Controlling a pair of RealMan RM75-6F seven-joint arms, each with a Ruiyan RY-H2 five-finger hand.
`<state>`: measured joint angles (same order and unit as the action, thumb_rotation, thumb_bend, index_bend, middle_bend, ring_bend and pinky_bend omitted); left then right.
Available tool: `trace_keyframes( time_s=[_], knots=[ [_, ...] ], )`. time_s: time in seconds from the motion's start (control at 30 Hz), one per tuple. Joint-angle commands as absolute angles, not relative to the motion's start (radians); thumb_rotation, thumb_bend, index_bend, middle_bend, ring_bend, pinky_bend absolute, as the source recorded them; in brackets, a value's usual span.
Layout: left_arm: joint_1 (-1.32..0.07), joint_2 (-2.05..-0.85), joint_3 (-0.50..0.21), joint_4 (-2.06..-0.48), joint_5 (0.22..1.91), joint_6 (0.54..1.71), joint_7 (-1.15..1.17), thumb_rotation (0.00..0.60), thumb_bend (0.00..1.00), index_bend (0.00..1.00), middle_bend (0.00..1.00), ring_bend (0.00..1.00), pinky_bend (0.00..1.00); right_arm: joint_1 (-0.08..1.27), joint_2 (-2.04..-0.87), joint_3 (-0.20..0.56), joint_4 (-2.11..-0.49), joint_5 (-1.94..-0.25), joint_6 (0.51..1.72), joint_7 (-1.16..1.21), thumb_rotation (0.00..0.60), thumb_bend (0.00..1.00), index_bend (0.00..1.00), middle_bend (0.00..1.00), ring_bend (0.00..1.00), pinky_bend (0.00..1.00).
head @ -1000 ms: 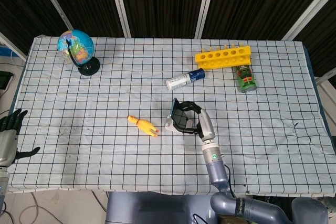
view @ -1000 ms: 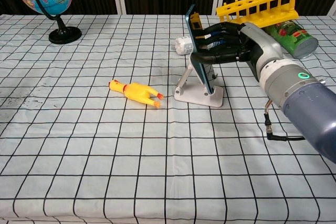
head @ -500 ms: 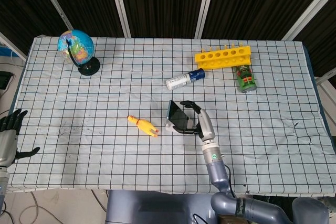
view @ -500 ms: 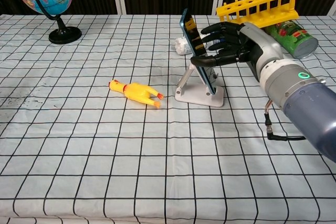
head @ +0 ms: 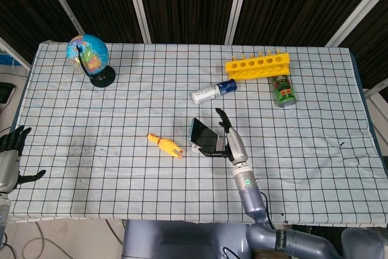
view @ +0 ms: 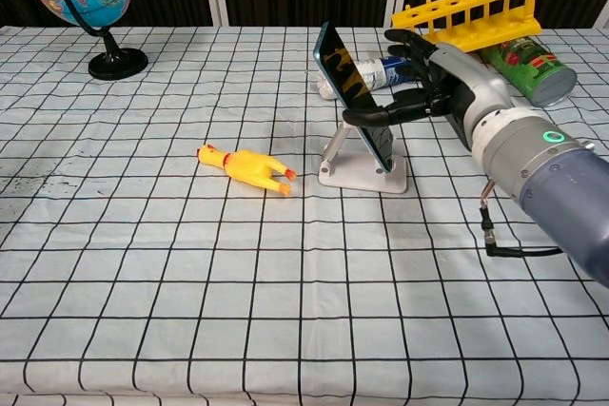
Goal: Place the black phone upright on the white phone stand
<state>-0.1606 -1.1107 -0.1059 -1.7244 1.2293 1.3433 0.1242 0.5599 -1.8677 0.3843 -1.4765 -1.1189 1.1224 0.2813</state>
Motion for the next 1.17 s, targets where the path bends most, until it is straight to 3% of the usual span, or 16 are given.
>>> trace_keyframes(
  time_s=[0.03, 0.27, 0.43, 0.73, 0.97, 1.17],
  knots=[
    [-0.160, -1.111, -0.106, -1.725, 1.230, 1.344, 0.124, 0.600, 0.00, 0.00, 0.00, 0.00, 0.00, 0.556, -1.861, 0.381, -1.486, -1.122, 1.124, 0.278, 0.600, 0.00, 0.00, 0.00, 0.00, 0.14],
    [-0.159, -1.112, -0.106, -1.723, 1.233, 1.349, 0.124, 0.600, 0.00, 0.00, 0.00, 0.00, 0.00, 0.535, -1.820, 0.362, -1.540, -1.143, 1.138, 0.268, 0.600, 0.00, 0.00, 0.00, 0.00, 0.14],
    [-0.159, -1.115, -0.105, -1.722, 1.236, 1.354, 0.130, 0.600, 0.00, 0.00, 0.00, 0.00, 0.00, 0.480, -1.690, 0.314, -1.630, -1.194, 1.161, 0.236, 0.600, 0.00, 0.00, 0.00, 0.00, 0.14],
    [-0.152, -1.129, -0.100, -1.709, 1.264, 1.389, 0.160, 0.600, 0.00, 0.00, 0.00, 0.00, 0.00, 0.303, -1.305, 0.186, -1.730, -1.293, 1.264, 0.136, 0.600, 0.01, 0.00, 0.00, 0.00, 0.14],
    [-0.147, -1.136, -0.097, -1.704, 1.273, 1.404, 0.180, 0.600, 0.00, 0.00, 0.00, 0.00, 0.00, 0.236, -1.208, 0.101, -1.675, -1.390, 1.344, 0.002, 0.600, 0.01, 0.00, 0.00, 0.00, 0.14],
    [-0.144, -1.133, -0.092, -1.704, 1.285, 1.409, 0.183, 0.600, 0.00, 0.00, 0.00, 0.00, 0.00, 0.182, -1.194, 0.057, -1.600, -1.447, 1.428, -0.088, 0.600, 0.01, 0.00, 0.00, 0.00, 0.14]
  ],
)
